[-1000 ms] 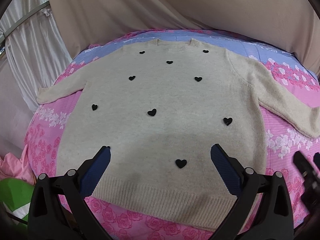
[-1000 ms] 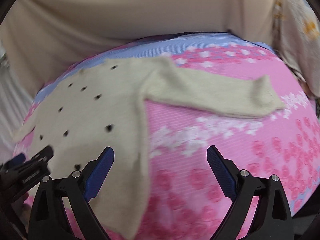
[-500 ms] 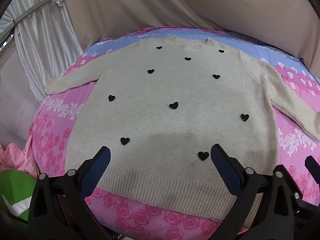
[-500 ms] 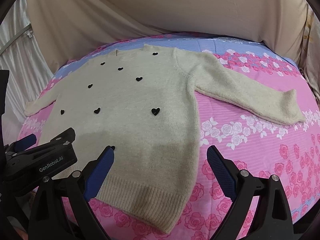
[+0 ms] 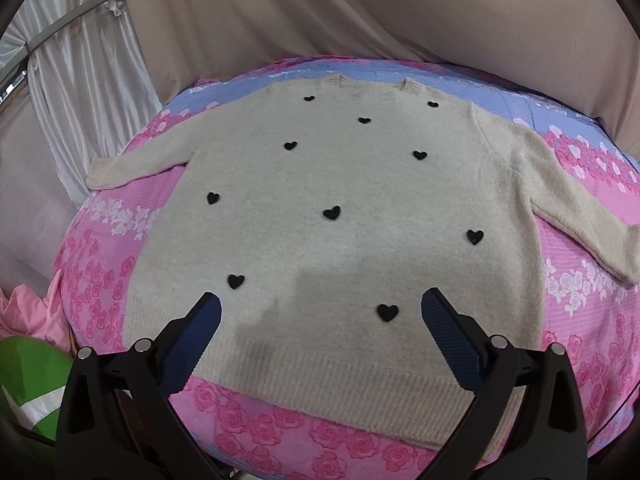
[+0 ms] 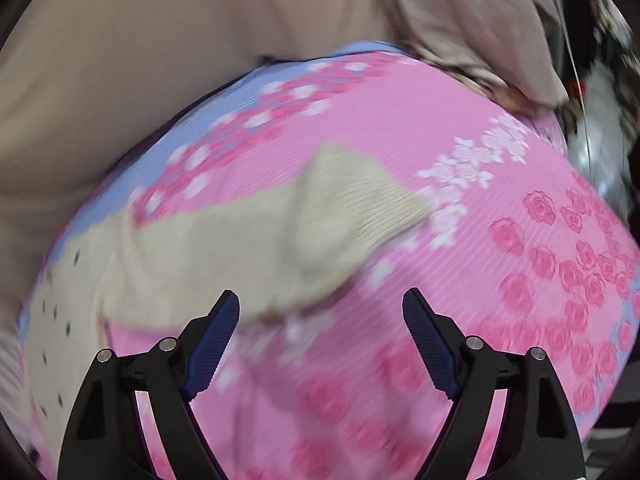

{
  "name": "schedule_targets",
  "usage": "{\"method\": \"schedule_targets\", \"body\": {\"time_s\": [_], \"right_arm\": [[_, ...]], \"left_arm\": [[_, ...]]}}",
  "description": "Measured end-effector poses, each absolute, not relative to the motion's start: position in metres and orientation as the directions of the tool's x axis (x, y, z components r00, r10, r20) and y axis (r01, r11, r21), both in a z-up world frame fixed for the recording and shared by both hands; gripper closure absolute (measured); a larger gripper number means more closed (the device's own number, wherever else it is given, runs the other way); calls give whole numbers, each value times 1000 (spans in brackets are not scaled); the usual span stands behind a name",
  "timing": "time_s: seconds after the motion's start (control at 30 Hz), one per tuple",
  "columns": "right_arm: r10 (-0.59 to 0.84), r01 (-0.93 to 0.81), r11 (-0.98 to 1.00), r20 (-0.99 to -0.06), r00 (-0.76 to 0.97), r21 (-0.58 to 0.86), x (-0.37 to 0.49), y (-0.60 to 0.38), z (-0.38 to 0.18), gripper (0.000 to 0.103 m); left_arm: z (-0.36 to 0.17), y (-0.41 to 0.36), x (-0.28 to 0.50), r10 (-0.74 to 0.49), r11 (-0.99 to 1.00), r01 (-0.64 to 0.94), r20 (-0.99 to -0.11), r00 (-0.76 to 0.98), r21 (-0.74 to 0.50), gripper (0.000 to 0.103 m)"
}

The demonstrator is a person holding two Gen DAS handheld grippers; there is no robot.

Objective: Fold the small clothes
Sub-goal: 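Grasp the cuff of the sleeve with the right gripper, then fold the held sleeve across the sweater body with the right gripper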

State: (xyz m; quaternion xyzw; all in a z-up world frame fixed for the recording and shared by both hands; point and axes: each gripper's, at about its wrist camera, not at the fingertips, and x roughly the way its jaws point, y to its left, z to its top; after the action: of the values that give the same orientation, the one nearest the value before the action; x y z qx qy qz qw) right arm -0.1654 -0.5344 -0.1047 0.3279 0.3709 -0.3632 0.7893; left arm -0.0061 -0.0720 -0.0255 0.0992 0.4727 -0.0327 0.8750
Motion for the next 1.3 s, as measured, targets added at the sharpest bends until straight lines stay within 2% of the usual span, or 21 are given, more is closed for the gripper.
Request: {"method": "schedule_targets", "body": {"time_s": [0.13,0.17,0.23,0.27,0.3,0.37,0.47,0.63,0.77,0.87,1.03,1.13,1.23,1.27,1.3], "right_arm": [[-257,814,482,-837,484,323,-155,-576,-133,25],[-229,815,468,-844,484,341,-150,-582,-142,31],[-254,814,463,-828,500,350,-146,-579,-144,34],[-240,808,471,-830,503,354,-142,-579,-145,39],[-246,805,479,-827,506,350,-139,-578,-143,55],[-164,759,492,-811,561,426,-133,-579,-145,95],[-186,716,515,-754,630,471,-128,-565,-118,95],[-180,573,641,-626,759,510,-90,-514,-39,95],[-72,397,750,-531,845,530,-28,-444,20,95],[30,272,808,-496,868,523,26,-381,44,95],[162,86,909,-534,830,408,139,-239,41,94],[208,31,937,-627,751,348,188,-162,-1,80],[210,47,937,-667,714,345,182,-127,-30,79],[186,63,942,-669,719,330,166,-122,-35,75],[149,88,949,-674,724,304,151,-123,-39,66]], "left_arm": [[-33,-88,-7,36,978,157,-858,512,135,5],[-34,-91,-7,38,978,156,-860,509,135,5],[-35,-95,-9,44,978,155,-860,509,142,5],[-34,-96,-9,47,978,152,-859,509,144,5],[-34,-96,-9,48,978,149,-859,509,144,5],[-35,-94,-8,52,979,143,-859,509,143,5],[-34,-87,-5,53,982,129,-861,506,136,5],[-32,-64,4,50,988,100,-855,516,119,5],[-26,-33,15,48,994,60,-849,527,94,5],[-23,-6,23,50,997,25,-844,535,75,5],[-21,54,39,71,997,-37,-837,542,61,5],[-22,87,53,73,997,-51,-837,543,54,5],[-26,112,71,55,998,-36,-841,538,43,5],[-27,117,80,35,999,-21,-845,534,28,5],[-29,121,88,15,1000,-8,-847,531,13,5]]}}
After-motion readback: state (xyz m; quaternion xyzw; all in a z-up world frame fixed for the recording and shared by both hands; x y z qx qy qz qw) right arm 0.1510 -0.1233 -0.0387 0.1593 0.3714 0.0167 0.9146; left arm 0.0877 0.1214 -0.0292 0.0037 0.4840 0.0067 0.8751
